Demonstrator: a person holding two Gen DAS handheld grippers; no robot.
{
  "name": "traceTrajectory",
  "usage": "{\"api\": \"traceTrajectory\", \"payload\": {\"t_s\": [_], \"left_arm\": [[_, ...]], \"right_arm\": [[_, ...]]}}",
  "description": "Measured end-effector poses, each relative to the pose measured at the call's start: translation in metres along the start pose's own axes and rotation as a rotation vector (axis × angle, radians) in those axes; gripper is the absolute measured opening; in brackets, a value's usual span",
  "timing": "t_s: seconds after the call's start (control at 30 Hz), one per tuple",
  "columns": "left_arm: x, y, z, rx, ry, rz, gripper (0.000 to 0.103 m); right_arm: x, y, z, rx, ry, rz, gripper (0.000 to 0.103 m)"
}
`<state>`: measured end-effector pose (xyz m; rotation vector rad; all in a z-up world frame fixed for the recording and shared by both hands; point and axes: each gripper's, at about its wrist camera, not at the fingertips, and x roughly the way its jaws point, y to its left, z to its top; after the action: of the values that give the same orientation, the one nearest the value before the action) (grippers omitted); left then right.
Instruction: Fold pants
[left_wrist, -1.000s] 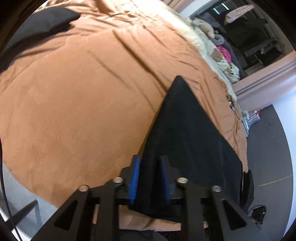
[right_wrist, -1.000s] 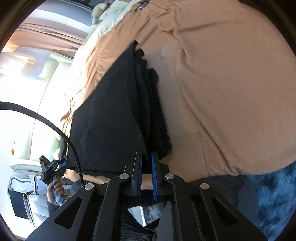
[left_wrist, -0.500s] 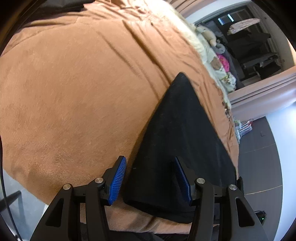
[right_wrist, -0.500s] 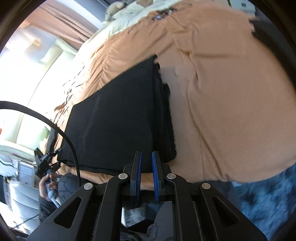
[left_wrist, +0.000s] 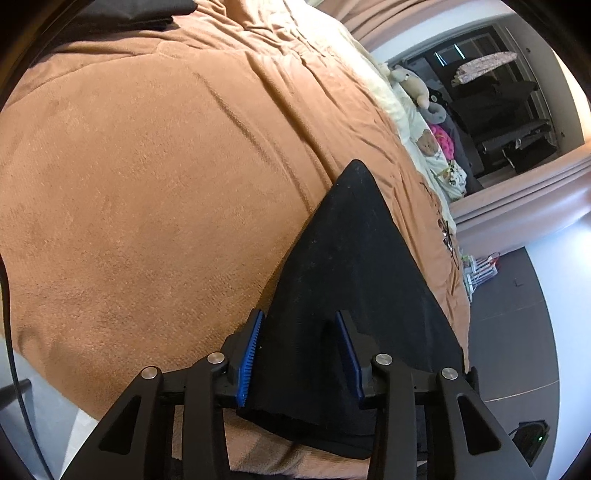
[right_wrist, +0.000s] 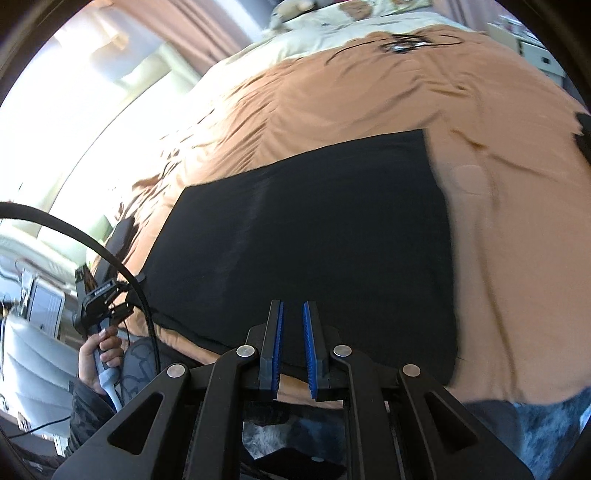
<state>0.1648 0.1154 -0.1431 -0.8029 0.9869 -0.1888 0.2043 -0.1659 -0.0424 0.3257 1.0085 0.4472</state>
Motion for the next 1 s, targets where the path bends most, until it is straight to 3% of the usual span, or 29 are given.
{"api": "traceTrajectory", "payload": {"t_s": [0.27, 0.7, 1.0], "left_arm": [[0.0, 0.002, 0.0, -0.003, -0.003, -0.023, 0.029], [-0.003, 0.006, -0.001, -0.019, -0.001, -0.042, 0.026], [-0.004, 0.009, -0.001, -0.039, 0.008, -0.048, 0.026]], "right_arm": [[0.072, 0.028, 0.023, -0.054, 0.076, 0.033, 0.008], [0.16, 0.061, 0.056, -0.1, 0.154, 0.007, 0.008], [0.187, 0.069, 0.045, -0.085, 0.226, 0.02, 0.008]]}}
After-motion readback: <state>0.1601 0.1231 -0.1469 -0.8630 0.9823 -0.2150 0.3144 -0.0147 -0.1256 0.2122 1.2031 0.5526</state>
